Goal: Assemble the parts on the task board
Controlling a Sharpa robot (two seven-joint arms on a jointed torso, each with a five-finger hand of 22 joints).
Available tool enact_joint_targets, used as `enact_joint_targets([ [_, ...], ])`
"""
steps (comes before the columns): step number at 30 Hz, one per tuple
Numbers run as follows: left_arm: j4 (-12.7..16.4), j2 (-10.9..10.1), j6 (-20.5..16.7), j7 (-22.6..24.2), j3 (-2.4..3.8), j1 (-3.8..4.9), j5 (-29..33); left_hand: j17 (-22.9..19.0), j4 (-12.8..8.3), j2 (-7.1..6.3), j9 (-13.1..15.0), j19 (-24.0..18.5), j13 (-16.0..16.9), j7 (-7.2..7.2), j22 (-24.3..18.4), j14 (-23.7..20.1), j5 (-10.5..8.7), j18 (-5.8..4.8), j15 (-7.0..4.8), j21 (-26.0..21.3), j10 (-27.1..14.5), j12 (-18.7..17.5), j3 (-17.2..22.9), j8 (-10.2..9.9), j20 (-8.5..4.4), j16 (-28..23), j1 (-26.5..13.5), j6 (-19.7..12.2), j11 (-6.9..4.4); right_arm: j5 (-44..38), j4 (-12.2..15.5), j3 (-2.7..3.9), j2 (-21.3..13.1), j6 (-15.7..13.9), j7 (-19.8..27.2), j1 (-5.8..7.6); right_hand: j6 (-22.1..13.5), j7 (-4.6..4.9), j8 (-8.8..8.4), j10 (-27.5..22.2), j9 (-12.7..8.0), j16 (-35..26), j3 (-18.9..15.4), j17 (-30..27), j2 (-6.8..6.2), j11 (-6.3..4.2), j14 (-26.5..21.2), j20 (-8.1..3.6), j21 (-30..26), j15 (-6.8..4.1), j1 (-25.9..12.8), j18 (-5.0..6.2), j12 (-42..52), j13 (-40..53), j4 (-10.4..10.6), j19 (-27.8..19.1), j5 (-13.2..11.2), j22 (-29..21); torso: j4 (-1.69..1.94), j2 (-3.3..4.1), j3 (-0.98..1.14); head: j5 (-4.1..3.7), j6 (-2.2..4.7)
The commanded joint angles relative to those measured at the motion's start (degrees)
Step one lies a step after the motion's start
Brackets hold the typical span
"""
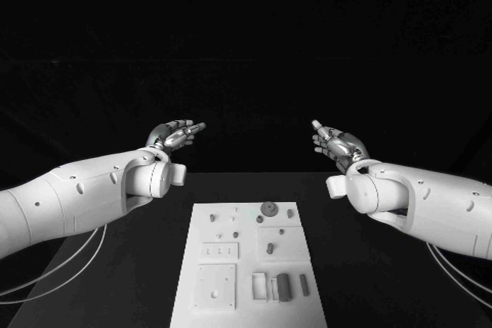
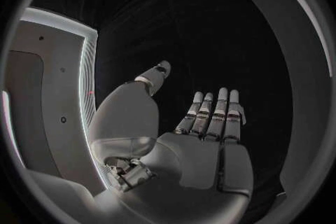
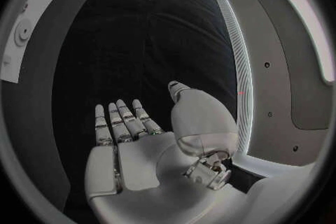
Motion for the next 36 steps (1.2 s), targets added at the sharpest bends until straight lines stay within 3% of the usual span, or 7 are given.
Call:
enact_joint_targets([
  [1, -1.8, 0.5, 7.8, -7.1, -0.55, 1.13, -3.4, 0.2, 0.0, 0.04, 0.2, 0.4, 0.1, 0.02, 0.5, 0.3, 0.2, -0.43, 0.08, 0.2, 0.4, 0.2, 0.2, 0.2, -0.03, 0.2, 0.4, 0.3, 0.02, -3.1, -2.2, -0.76, 0.4, 12.7, -7.5, 1.55, 2.0, 5.6, 1.72, 3.7, 1.3, 1.9, -1.6, 1.7, 0.19, 0.83, 2.3, 0.82, 1.2, 0.78, 5.8, 1.05, 0.6, 0.4, 0.4, 0.9, 0.4, 4.9, -0.01, 0.01, -0.02, 0.01, -0.03],
  [7, -3.0, 0.8, 8.9, -8.2, -1.05, 1.99, -3.7, 0.6, -0.4, 1.07, 1.4, 2.0, 0.4, 0.74, 3.3, 1.1, 0.18, -0.43, 0.19, 0.7, 2.9, 0.7, -0.8, 1.1, -0.35, 0.9, 0.9, 1.4, 0.58, -4.0, -5.3, -2.3, 1.0, 18.2, -11.1, 4.11, 7.7, 6.34, 5.93, 13.4, 4.6, 7.2, -3.5, 6.6, -0.82, 1.57, 10.1, 0.61, 3.4, 1.59, 13.1, 2.2, 2.3, 1.3, -1.4, 4.7, 0.4, 16.3, -0.01, 0.01, -0.02, 0.01, -0.03],
  [11, -3.0, 0.8, 8.9, -8.2, -1.05, 1.99, -3.7, 1.2, -1.8, 3.55, 2.1, 5.7, 1.4, 3.22, 6.5, 4.6, 0.27, -0.05, 0.77, 1.9, 9.5, 2.5, -2.2, 2.8, -1.32, 2.8, 1.7, 5.2, 1.91, -4.3, -6.2, -2.71, 1.2, 19.7, -12.0, 4.8, 12.1, 6.73, 7.7, 19.2, 5.0, 10.1, -4.0, 7.9, -2.29, 2.12, 16.4, 0.29, 5.5, 2.78, 19.0, 4.18, 4.0, 1.9, -3.6, 10.8, 1.1, 25.6, -0.01, 0.01, -0.02, 0.01, -0.03],
  [12, -1.9, -0.3, 11.6, -6.6, -4.12, 1.64, -3.7, 1.5, -2.3, 4.1, 2.2, 6.9, 1.5, 3.77, 6.7, 6.3, 0.29, 0.25, 0.95, 2.5, 10.5, 3.0, -2.3, 3.3, -1.7, 3.6, 2.0, 6.4, 2.23, -28.6, -10.5, -2.84, 2.9, 14.9, -11.1, 4.11, 13.4, 6.7, 8.13, 20.7, 5.1, 10.7, -4.2, 8.1, -2.62, 2.06, 17.9, 0.24, 5.7, 2.42, 19.9, 4.77, 4.4, 2.0, -3.9, 12.3, 1.1, 25.3, -0.08, -0.04, -0.14, 0.16, -1.75],
  [19, 0.0, -1.4, 13.0, -5.5, -4.48, 1.36, -5.1, 2.8, -5.9, 6.22, 1.9, 17.2, 3.2, 5.98, 7.4, 17.7, 0.31, 3.36, -0.32, 6.3, 20.9, 7.5, -1.5, 5.6, -3.66, 8.4, 4.5, 15.2, 3.62, -42.3, -13.5, -2.83, 4.9, 13.9, -11.9, 2.55, 20.2, 5.59, 9.92, 28.9, 5.2, 13.2, -4.7, 9.0, -3.9, 0.28, 25.6, 0.34, 6.2, 0.09, 24.3, 7.65, 6.6, 2.7, -4.7, 19.6, 1.2, 23.6, -0.13, 0.04, -0.19, 0.28, -1.69],
  [27, 3.2, -3.0, 17.0, -5.6, -4.62, 1.34, -9.0, 5.2, -9.7, 8.07, 0.3, 28.0, 4.7, 4.6, 7.5, 29.0, 0.28, 4.93, -4.52, 9.5, 31.9, 11.1, 2.4, 6.6, -6.4, 12.1, 6.0, 25.1, 0.88, -58.0, -14.8, -2.81, 6.7, 14.8, -12.4, 1.25, 27.2, 4.11, 10.52, 39.6, 5.4, 16.9, -6.1, 12.2, -4.68, -3.71, 37.2, 0.37, 7.9, -4.1, 28.7, 11.49, 8.7, 4.9, -5.8, 31.4, 1.2, 21.6, 0.5, 0.77, -0.01, 0.23, -1.91],
  [36, 7.5, -3.9, 16.7, -5.0, -4.63, 1.34, -8.9, 7.3, -12.5, 7.95, -0.8, 31.7, 5.0, 4.36, 7.9, 32.4, 0.28, 4.72, -5.99, 10.6, 33.5, 10.2, 3.0, 5.1, -8.01, 12.8, 5.3, 26.7, 0.51, -73.4, -13.4, -2.78, 8.6, 16.4, -13.0, 0.99, 29.8, 3.51, 8.88, 44.7, 5.6, 19.3, -8.2, 17.3, -5.0, -5.41, 45.7, -1.95, 9.7, -7.43, 31.6, 11.5, 7.6, 7.5, -5.3, 40.7, 1.2, 20.7, 1.98, 2.95, -0.02, -0.47, -1.77],
])
